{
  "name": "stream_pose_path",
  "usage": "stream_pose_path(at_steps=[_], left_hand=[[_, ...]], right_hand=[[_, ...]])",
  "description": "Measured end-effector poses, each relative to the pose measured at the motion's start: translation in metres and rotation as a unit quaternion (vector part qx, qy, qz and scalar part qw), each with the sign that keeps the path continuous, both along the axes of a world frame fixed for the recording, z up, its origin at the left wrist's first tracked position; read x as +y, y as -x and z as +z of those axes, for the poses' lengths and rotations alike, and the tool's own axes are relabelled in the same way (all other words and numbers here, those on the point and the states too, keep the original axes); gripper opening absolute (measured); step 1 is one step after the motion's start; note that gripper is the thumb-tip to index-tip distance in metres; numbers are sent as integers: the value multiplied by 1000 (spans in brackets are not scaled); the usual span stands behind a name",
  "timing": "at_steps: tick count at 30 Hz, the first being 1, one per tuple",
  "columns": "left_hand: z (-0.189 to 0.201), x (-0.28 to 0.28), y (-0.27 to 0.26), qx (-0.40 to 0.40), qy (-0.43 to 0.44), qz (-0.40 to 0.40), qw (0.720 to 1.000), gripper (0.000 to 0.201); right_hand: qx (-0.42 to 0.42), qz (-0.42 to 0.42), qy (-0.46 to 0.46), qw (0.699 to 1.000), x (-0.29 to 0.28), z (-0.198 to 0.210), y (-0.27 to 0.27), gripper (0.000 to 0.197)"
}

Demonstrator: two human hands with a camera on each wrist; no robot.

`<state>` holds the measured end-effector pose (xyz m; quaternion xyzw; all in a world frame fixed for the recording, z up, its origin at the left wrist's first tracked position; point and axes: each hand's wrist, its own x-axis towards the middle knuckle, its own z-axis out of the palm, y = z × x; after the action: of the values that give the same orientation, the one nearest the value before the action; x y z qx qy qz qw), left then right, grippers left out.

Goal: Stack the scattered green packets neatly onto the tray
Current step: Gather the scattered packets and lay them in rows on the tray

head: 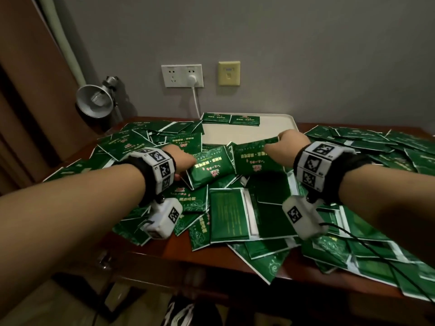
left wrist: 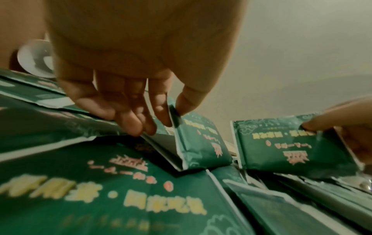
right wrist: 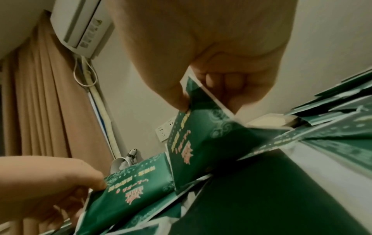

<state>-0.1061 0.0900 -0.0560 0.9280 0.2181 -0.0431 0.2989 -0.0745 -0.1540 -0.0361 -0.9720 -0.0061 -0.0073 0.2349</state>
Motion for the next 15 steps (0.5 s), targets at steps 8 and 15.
stream_pose_path(at_steps=[8, 15], left_hand=[[4, -14, -8, 17, -209, -128, 969, 50], [6, -26, -11, 73, -186, -159, 967, 26]], right_hand=[[44, -16, 169, 985, 1, -5, -12, 35], [115, 101, 281, 947, 10, -14, -3, 51]])
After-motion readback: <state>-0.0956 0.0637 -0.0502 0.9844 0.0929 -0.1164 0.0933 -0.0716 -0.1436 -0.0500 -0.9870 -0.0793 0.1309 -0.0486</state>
